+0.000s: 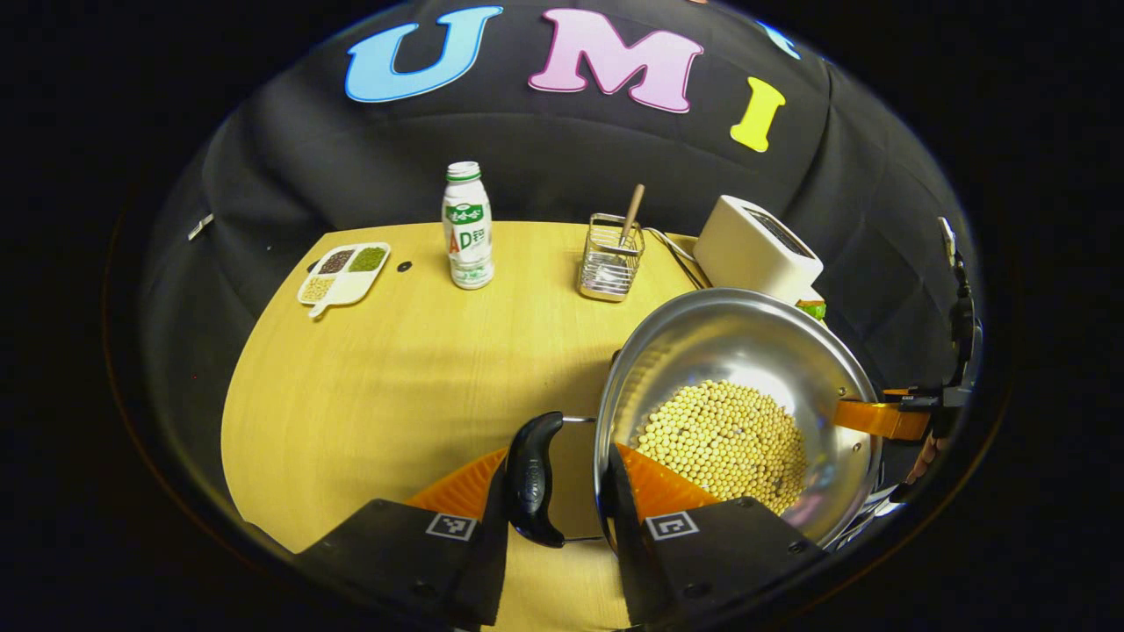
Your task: First push the handle of the pot to place it horizontally, then grasp the pot with both hands and set it on the induction cooktop.
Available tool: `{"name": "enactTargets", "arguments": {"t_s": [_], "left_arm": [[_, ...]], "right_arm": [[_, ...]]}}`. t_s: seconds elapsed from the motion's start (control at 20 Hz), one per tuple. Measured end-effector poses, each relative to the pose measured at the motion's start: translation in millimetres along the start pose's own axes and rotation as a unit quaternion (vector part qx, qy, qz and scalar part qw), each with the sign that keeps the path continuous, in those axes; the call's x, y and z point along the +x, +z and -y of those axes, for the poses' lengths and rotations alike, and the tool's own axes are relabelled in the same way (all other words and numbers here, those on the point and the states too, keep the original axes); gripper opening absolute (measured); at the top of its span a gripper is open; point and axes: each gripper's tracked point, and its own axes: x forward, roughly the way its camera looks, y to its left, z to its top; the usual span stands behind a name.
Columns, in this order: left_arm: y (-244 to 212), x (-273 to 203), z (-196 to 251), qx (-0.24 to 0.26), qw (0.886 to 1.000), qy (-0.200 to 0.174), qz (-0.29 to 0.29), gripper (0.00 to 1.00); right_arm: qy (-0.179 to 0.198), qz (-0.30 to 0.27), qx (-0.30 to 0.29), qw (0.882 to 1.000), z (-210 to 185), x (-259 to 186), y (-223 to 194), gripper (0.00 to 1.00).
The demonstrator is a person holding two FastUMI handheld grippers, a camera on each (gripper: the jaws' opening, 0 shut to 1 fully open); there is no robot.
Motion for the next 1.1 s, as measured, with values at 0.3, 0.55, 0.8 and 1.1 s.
{"name": "enactTargets", "arguments": {"t_s": [0.3,0.55,0.8,1.1], "left_arm": [[4.7,21.0,21.3,0.005,1.000,-0.008,-0.004,0.54],[5.2,33.4,31.0,0.008,1.000,-0.010,-0.009,0.55],[8.1,41.6,34.3,0.011,1.000,-0.011,-0.011,0.55],[6.1,49.4,36.8,0.009,1.000,-0.013,-0.012,0.55]], "right_arm": [[-0.006,-0.001,0.006,1.000,24.6,12.2,3.8,0.52],[-0.008,-0.005,0.010,1.000,36.9,21.9,3.4,0.52],[-0.008,-0.009,0.015,1.000,41.9,29.4,4.4,0.52],[-0.009,-0.010,0.014,1.000,46.8,37.8,3.9,0.52]]}}
